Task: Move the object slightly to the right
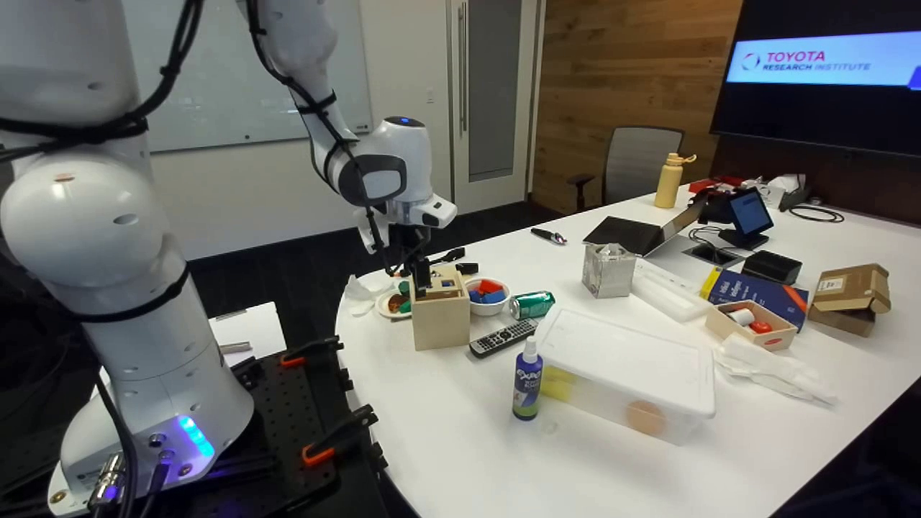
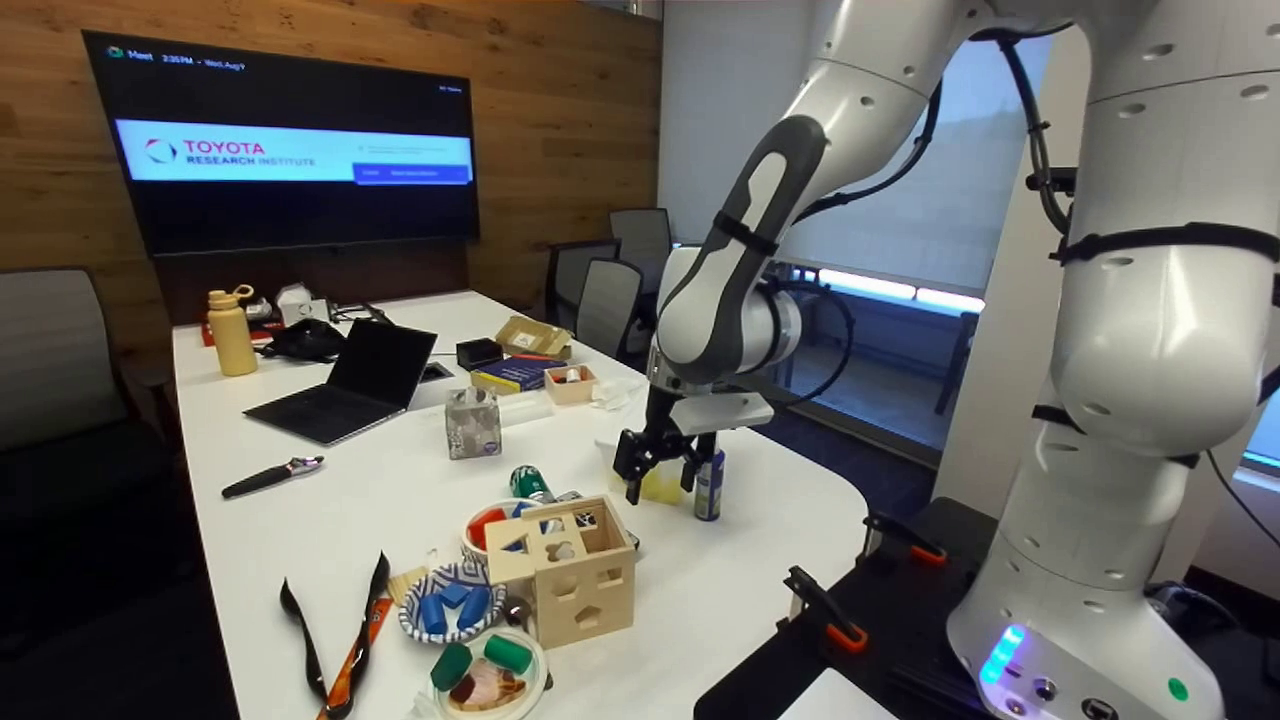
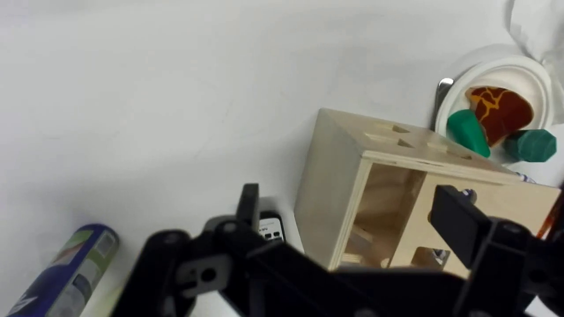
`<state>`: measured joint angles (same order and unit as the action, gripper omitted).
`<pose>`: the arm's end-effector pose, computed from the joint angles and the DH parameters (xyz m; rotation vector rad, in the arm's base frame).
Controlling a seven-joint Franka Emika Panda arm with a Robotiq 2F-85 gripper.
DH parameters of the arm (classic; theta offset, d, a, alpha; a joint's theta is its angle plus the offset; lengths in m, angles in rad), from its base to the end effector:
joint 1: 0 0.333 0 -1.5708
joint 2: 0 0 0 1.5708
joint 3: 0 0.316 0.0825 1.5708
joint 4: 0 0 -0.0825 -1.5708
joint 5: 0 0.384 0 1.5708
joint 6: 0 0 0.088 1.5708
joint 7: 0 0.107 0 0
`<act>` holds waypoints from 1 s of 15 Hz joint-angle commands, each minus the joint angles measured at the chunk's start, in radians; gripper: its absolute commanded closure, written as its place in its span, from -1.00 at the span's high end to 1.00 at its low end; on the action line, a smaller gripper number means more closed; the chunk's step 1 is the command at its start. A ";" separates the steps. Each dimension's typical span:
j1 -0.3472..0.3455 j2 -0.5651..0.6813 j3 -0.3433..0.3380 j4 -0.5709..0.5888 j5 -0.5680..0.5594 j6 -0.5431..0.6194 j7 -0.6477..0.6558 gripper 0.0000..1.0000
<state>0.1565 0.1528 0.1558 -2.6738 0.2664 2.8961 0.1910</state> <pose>0.4042 0.1168 0.1924 -3.0229 0.2084 -0.0629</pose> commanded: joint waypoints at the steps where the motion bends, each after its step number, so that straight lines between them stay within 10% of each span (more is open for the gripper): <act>1: -0.004 0.153 0.014 0.077 0.017 0.083 0.033 1.00; 8: 0.004 0.326 0.000 0.186 -0.005 0.167 0.046 1.00; 9: 0.011 0.341 -0.010 0.193 -0.008 0.174 0.050 0.50; 15: 0.068 0.405 -0.064 0.225 -0.015 0.199 0.071 -0.33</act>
<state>0.1825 0.5295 0.1198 -2.4663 0.2639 3.0663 0.2107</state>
